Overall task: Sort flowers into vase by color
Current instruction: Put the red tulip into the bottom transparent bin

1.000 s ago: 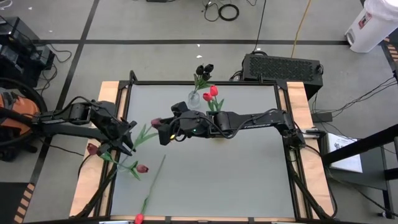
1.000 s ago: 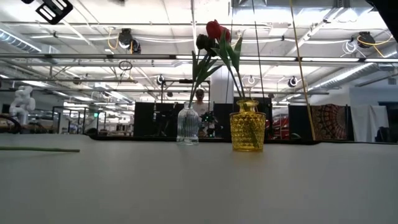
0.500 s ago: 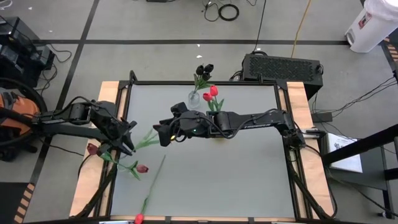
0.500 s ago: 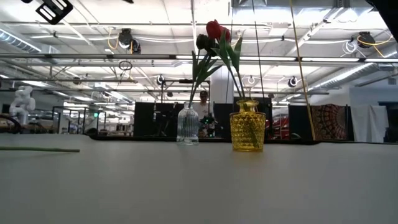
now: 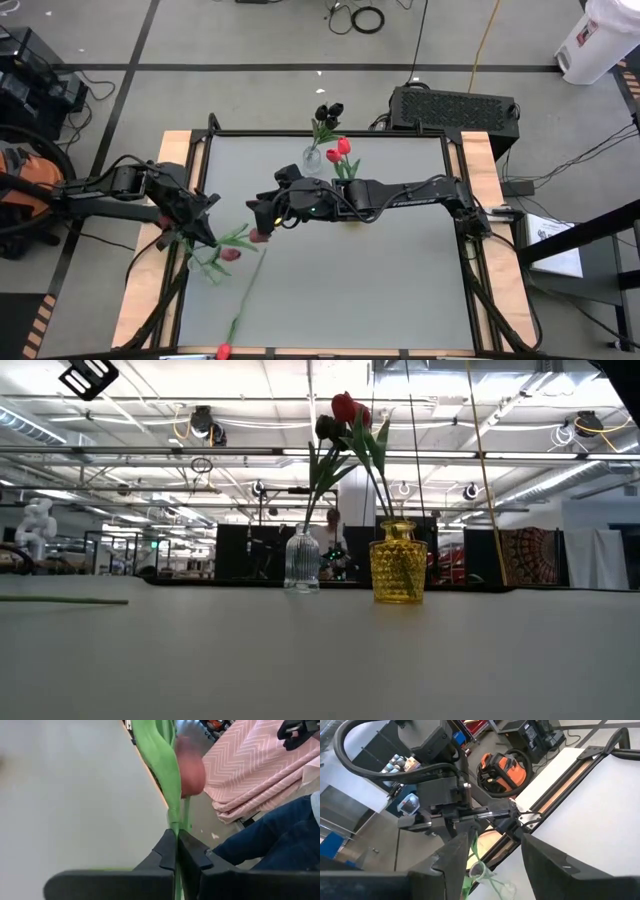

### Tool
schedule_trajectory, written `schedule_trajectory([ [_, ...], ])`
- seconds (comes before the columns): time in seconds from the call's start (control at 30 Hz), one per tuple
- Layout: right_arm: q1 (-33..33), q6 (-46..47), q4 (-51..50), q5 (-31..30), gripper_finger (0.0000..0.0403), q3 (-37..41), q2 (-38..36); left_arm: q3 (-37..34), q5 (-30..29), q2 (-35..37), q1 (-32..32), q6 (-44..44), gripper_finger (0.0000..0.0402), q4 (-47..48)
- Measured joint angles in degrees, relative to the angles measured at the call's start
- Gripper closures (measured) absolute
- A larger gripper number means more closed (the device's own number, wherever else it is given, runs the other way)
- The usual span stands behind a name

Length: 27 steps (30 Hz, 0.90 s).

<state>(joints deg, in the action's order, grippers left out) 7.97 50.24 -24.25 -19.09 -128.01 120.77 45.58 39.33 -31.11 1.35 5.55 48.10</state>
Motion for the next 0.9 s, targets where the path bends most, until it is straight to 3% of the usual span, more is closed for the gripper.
schedule_trajectory([
  [0.9, 0.0, 0.0, -4.8, 1.5, 0.0225, 0.0, 0.0, 1.9, 2.5, 0.0, 0.0, 6.1, 0.0398, -4.2],
])
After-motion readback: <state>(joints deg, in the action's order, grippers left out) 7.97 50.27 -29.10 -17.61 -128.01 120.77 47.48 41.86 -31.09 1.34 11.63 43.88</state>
